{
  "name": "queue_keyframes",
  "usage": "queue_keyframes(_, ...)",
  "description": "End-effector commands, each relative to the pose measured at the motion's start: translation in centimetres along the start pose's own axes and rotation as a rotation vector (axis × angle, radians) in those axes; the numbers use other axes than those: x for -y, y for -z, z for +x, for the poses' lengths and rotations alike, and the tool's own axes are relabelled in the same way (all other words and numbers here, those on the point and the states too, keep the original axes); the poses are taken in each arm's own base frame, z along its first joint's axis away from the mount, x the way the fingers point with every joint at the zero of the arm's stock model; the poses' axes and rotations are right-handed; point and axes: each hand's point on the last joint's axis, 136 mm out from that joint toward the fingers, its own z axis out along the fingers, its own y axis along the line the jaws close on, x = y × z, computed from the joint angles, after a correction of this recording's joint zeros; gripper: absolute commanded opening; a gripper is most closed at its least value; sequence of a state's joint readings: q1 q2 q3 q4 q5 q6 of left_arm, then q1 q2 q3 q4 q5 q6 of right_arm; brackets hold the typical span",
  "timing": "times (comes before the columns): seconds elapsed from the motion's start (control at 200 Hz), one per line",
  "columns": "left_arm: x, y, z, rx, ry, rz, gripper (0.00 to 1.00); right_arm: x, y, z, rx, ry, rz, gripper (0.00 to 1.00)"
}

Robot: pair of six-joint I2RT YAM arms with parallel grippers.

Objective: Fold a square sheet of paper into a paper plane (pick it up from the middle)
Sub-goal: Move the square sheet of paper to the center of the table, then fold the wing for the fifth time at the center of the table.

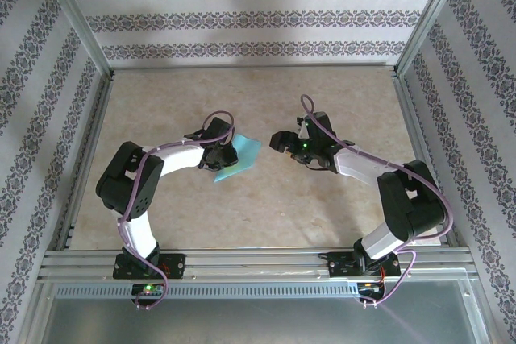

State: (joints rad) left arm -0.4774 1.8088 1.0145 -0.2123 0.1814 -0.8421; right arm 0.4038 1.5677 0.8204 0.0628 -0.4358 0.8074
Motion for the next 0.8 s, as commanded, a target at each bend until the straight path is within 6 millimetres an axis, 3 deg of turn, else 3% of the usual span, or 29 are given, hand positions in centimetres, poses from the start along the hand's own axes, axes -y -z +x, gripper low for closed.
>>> queue_keyframes(0.0,0.2,-1.1,1.3,-0.055,0.057,0.05,0.16,-1.0,-0.3,0.3,-0.026,-0.055,-0.037,0.76)
queue_keyframes(0.35,5.0,-2.1,5.2,-0.114,0.109,0.149,0.15,1.6,0.3,1.5,-0.041,-0.218,0.02,0.7)
queue_keyframes(0.545,4.6,-3.1,6.0,-0.103,0.209,0.142,0.12,3.5,0.3,3.6,-0.057,-0.394,0.074,0.6)
queue_keyframes(0.795,3.9,-3.1,6.2,-0.1,0.221,0.119,0.12,3.7,-1.3,5.2,-0.084,-0.469,0.11,0.5)
